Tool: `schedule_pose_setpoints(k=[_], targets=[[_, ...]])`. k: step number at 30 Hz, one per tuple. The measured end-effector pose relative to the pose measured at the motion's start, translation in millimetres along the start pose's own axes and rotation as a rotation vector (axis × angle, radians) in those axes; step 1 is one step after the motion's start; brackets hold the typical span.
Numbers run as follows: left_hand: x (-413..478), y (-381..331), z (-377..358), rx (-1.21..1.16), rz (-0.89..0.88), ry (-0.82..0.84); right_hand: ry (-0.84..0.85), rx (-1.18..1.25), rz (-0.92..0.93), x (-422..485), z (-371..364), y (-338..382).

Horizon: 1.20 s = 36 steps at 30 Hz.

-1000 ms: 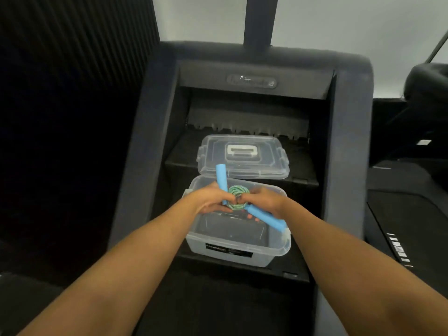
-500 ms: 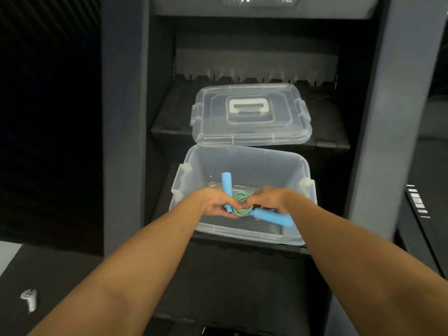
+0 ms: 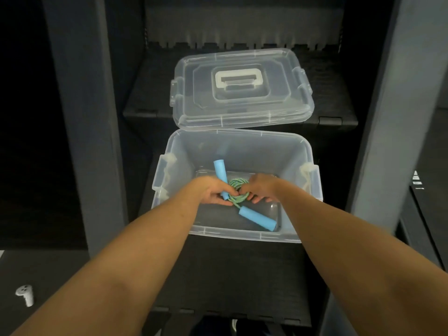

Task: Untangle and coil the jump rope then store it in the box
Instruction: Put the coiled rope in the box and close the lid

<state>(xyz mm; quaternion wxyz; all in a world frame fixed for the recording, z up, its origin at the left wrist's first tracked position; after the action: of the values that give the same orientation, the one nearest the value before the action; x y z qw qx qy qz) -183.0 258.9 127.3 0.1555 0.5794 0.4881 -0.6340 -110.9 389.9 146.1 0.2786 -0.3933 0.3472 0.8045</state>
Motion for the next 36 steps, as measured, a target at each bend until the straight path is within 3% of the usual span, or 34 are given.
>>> schedule_pose_setpoints(k=[9,13,21,25,29,32,36], targets=[[2,3,0,-0.033,0.037,-0.013,-0.132,0.067,0.014,8,8,0],[2,0,1,-0.113,0.017,-0.006,-0.102,0.210,-0.009,4,10,0],[3,-10,3,-0.238,0.001,0.032,-0.091,0.230,-0.003,3,16,9],[-18,-20,8,-0.010,-0.009,-0.009,-0.119,0.233,0.002,-15,24,8],[-53,-45,34,0.335,-0.123,-0.200,-0.216,0.217,0.041,-47,46,7],[-73,-63,51,0.344,-0.207,-0.317,-0.312,0.178,0.090,-71,71,11],[-88,-84,48,0.248,-0.238,-0.294,-0.368,0.135,0.058,-94,101,13]])
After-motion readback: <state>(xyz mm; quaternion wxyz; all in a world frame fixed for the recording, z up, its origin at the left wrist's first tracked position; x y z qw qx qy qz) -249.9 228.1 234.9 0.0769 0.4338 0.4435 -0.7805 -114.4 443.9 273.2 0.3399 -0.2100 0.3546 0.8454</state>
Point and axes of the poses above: each hand's wrist, its own x-axis towards the middle knuckle, its own z-axis out of the back of the hand, y = z × x, the point moved 8 cm from there along x, towards the middle knuckle, and after that the axes turned 13 degrees about -x, right-handed, at the moved point
